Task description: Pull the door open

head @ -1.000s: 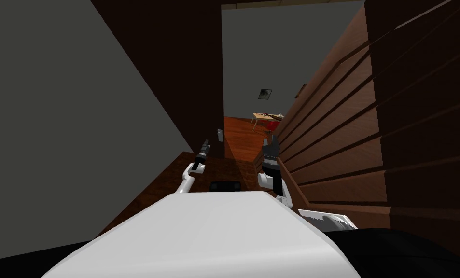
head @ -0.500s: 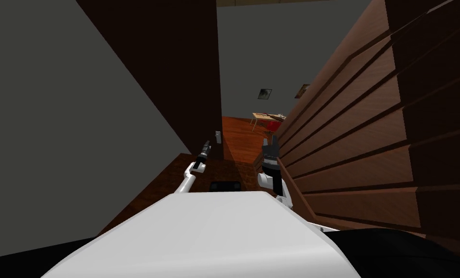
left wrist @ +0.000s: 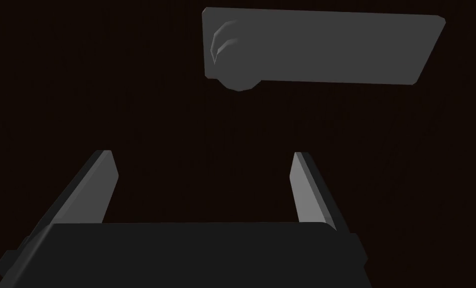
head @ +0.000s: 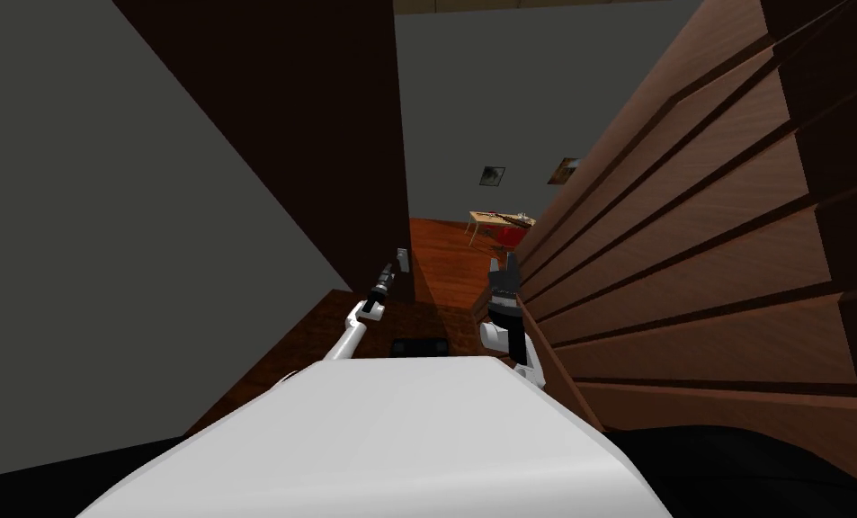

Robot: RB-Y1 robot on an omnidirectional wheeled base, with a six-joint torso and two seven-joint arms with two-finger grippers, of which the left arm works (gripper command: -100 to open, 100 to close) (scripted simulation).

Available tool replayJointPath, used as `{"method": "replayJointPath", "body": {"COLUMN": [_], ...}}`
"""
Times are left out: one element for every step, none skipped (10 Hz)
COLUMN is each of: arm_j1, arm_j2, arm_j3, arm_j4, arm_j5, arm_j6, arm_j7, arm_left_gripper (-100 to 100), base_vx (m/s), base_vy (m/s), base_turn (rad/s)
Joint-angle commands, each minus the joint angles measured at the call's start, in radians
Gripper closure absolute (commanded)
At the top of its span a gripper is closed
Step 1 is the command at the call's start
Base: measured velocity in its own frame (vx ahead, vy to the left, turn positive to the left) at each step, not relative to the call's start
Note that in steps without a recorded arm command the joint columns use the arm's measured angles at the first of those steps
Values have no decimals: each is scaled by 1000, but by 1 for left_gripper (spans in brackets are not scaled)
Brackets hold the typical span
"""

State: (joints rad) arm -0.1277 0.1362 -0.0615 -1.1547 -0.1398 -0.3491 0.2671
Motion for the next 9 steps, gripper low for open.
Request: {"method": "replayJointPath", "body": {"arm_j1": [-18, -13, -17, -18, -20, -21, -23, -24, -25], "arm_j2": [2, 1, 36, 47, 73, 86, 112, 124, 143], "arm_j3": [-2, -1, 18, 25, 39, 47, 61, 67, 78], "arm_j4": [31, 21, 49, 58, 78, 88, 107, 116, 131], "arm_j5": [-1, 0, 14, 19, 30, 35, 46, 50, 59], "arm_j6": [11, 6, -11, -17, -30, -36, -50, -55, -65], "arm_j7": [11, 7, 25, 31, 44, 51, 64, 70, 79], "arm_left_gripper": [-100, -100, -100, -100, -100, -100, -100, -100, -100], "base_vx": [158, 69, 114, 196, 189, 156, 138, 160, 161], "base_vy": [-26, -9, -68, -78, -82, -95, -93, -82, -59], "base_turn": [-11, -1, -203, -172, -187, -125, -146, -107, -152]}}
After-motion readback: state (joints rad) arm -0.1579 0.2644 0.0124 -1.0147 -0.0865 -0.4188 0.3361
